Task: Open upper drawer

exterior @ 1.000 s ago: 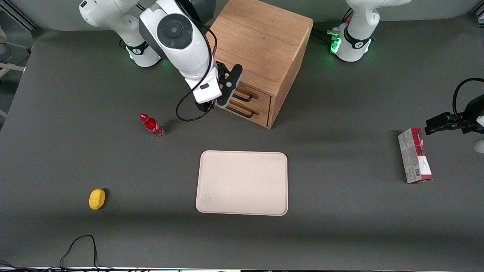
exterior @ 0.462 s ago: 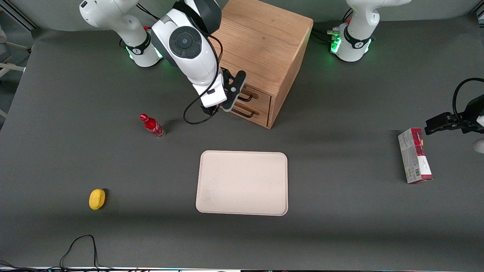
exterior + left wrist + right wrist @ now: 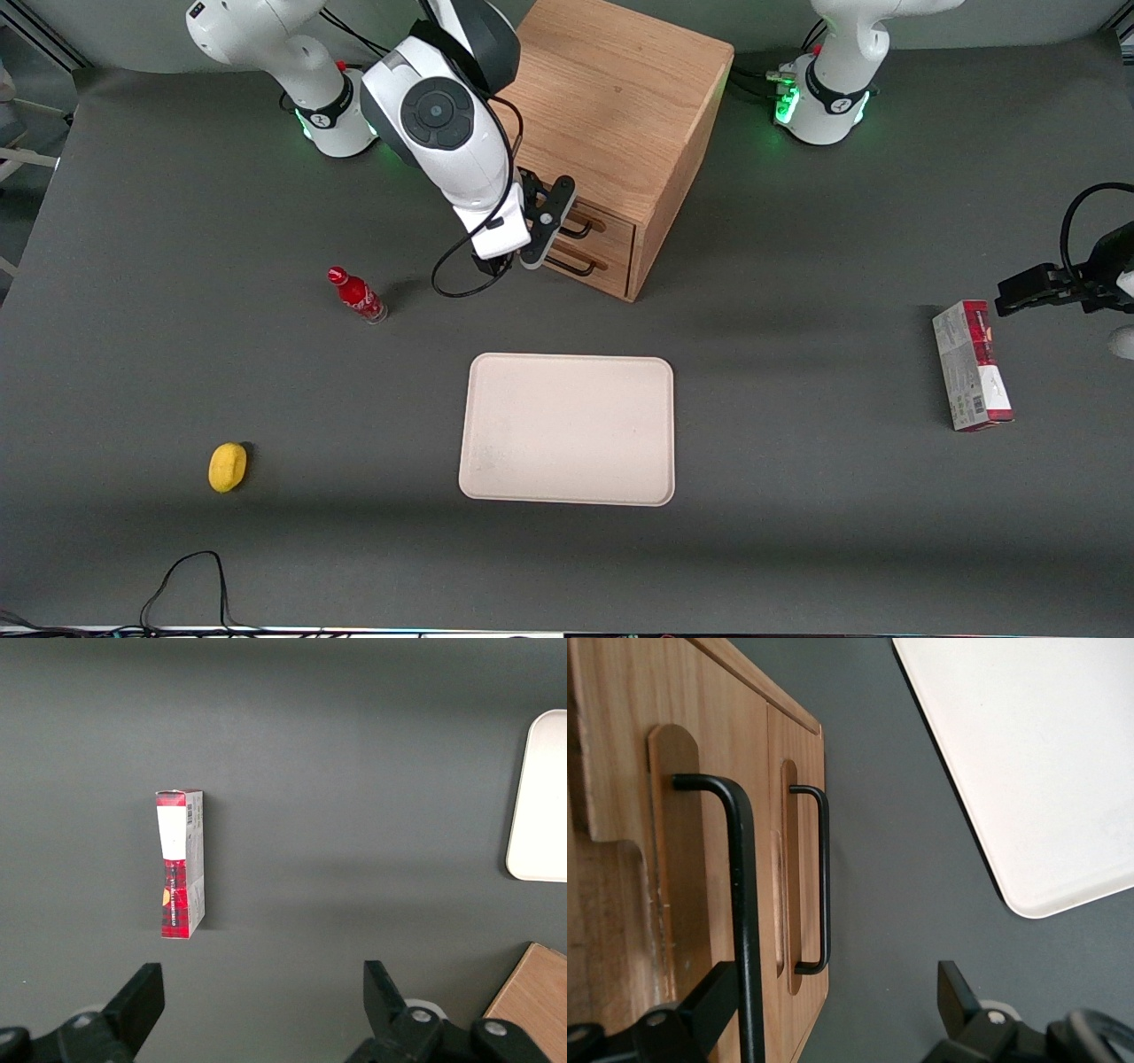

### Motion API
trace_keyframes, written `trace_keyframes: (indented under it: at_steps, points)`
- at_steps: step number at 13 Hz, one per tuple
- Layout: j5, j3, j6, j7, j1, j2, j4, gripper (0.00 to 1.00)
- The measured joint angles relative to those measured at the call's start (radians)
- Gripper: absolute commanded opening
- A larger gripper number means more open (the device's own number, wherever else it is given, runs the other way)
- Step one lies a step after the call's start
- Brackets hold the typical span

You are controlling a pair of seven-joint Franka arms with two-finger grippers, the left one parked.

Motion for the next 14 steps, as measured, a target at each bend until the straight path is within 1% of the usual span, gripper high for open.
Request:
trace_keyframes:
  at_steps: [14]
  points:
    - [0.008,0.002,0.023,-0.065,0.0,0.016,-0.005,1.0]
